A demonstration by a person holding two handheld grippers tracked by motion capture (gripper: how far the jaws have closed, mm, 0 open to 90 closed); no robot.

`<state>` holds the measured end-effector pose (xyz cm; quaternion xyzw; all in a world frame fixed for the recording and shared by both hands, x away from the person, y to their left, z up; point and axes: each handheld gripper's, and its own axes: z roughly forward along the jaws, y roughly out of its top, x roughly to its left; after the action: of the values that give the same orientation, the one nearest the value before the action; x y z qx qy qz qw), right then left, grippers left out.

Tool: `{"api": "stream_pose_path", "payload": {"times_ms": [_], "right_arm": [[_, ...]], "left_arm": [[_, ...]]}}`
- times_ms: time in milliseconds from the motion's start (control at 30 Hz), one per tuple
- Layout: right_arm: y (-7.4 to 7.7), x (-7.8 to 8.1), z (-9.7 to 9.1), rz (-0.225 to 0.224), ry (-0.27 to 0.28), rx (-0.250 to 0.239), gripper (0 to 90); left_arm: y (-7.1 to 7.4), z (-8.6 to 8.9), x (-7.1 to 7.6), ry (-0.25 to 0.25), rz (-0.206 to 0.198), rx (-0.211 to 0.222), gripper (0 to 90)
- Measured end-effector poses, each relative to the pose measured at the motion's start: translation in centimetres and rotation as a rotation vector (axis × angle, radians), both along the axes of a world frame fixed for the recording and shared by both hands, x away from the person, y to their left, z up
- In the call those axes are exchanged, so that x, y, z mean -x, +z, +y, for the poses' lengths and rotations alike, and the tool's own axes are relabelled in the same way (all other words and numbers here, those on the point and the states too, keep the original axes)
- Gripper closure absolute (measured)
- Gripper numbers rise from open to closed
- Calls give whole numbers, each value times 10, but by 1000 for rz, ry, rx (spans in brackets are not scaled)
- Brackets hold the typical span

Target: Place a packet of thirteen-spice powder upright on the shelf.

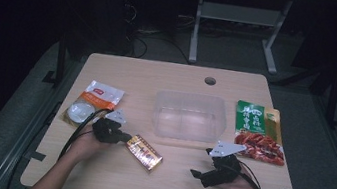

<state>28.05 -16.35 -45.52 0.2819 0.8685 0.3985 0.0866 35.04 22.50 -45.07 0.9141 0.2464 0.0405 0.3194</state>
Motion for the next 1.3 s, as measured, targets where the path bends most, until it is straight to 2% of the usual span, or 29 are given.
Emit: {"api": "stream_pose_path", "payload": {"times_ms": [33, 133, 167, 267, 367, 500, 567, 700, 1000, 1200, 1300], "right_arm": [[0, 0, 0, -1, 0, -1, 79], [0, 0, 0, 0, -1, 0, 79], [0, 0, 0, -1, -1, -1, 79], [0, 0, 0, -2, -2, 0, 79], [0, 0, 0, -3, -3, 0, 79], [0, -1, 0, 0, -3, 1, 79], [0, -1, 0, -1, -1, 0, 79], [0, -1, 0, 2, -1, -1, 79], [0, -1, 1, 2, 0, 2, 79], [-1, -1, 1, 4, -1, 2, 79], [0, -1, 0, 1, 1, 1, 80]], "left_arm": [[3, -3, 5, -24, -23, -13, 898], [8, -4, 6, -21, -41, -1, 897], [15, -7, 4, -27, -71, 20, 897], [18, -12, 1, -36, -90, 19, 897], [19, -25, -6, -50, -117, 19, 897], [14, -38, -13, -78, -111, 0, 897], [11, -40, -14, -83, -106, -11, 897], [9, -41, -15, -78, -110, -9, 897], [8, -36, -14, -70, -99, 2, 898], [4, -29, -11, -83, -83, -36, 898], [4, -21, -4, -72, -66, -31, 898]]}}
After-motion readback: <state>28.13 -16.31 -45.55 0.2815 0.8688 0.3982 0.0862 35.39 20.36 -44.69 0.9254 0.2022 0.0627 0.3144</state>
